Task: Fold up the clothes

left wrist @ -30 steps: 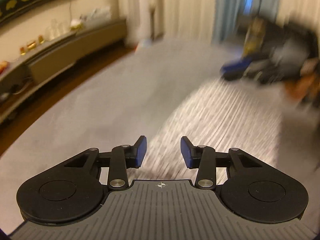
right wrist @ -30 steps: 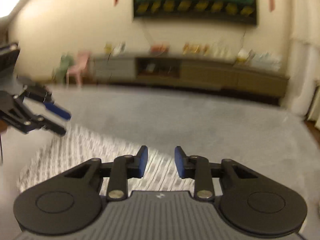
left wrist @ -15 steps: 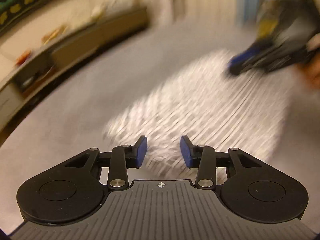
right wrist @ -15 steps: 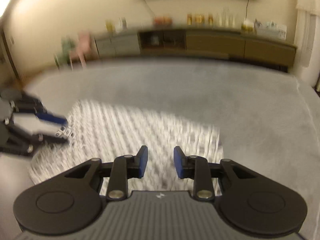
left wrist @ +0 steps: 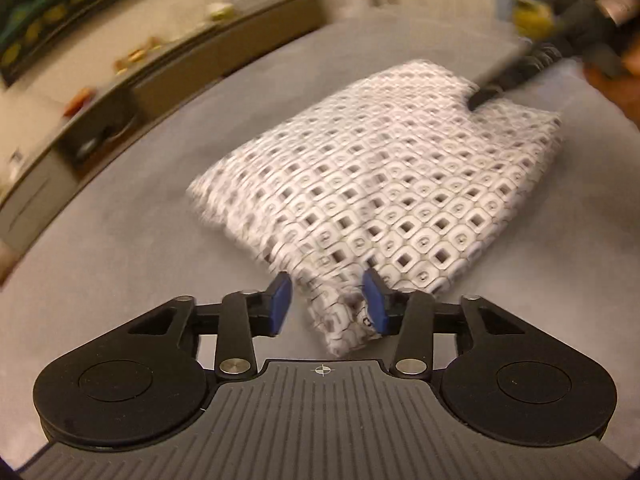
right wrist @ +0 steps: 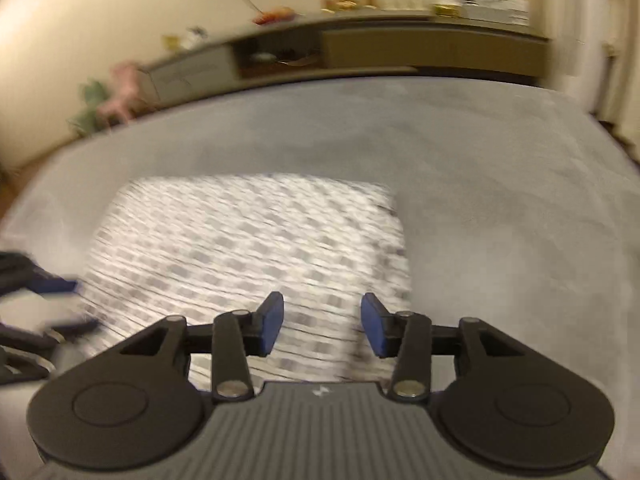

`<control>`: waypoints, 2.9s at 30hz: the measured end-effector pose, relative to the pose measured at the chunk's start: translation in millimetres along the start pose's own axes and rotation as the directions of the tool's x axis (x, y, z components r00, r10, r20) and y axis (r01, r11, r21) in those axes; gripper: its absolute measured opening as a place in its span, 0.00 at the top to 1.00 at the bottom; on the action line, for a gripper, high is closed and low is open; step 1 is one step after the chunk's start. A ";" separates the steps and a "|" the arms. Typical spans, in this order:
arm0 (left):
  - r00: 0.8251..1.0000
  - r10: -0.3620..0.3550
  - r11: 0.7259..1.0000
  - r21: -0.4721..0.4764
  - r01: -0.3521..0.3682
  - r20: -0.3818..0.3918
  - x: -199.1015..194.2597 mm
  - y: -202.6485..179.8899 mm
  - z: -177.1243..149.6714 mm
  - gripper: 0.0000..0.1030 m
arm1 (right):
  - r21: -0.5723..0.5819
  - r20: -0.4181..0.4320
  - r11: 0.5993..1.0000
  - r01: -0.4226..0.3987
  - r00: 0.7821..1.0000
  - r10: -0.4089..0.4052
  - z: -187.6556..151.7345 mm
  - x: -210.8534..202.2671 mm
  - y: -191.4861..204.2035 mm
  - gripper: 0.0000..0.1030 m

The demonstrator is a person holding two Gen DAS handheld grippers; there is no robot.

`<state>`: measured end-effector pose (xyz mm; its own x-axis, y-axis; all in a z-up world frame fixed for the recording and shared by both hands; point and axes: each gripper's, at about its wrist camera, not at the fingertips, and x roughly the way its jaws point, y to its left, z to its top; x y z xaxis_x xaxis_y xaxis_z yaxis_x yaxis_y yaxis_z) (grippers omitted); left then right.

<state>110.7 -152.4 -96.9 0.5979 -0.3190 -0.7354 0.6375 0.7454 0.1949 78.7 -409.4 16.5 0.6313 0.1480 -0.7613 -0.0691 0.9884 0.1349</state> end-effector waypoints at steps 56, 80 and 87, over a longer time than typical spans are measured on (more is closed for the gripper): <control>0.994 0.005 0.961 -0.277 0.026 0.111 -10.6 25.4 60.4 0.73 | 0.028 0.098 0.997 0.073 0.992 -0.075 5.9 9.4 33.4 0.57; 0.998 0.062 0.885 -0.461 -0.067 -0.025 7.0 41.4 25.2 0.33 | 0.021 0.076 1.000 0.007 0.997 -0.008 1.7 1.9 50.4 0.36; 0.997 0.076 0.855 -0.512 -0.080 -0.029 -39.8 16.1 -1.1 0.11 | 0.106 0.097 0.991 0.083 0.991 -0.093 -27.6 -25.6 52.6 0.26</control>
<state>96.7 -127.1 -65.2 0.6299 -0.2444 -0.7372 0.2488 0.9627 -0.1066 37.6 -360.3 25.6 0.7066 0.0516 -0.7057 0.0658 0.9882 0.1381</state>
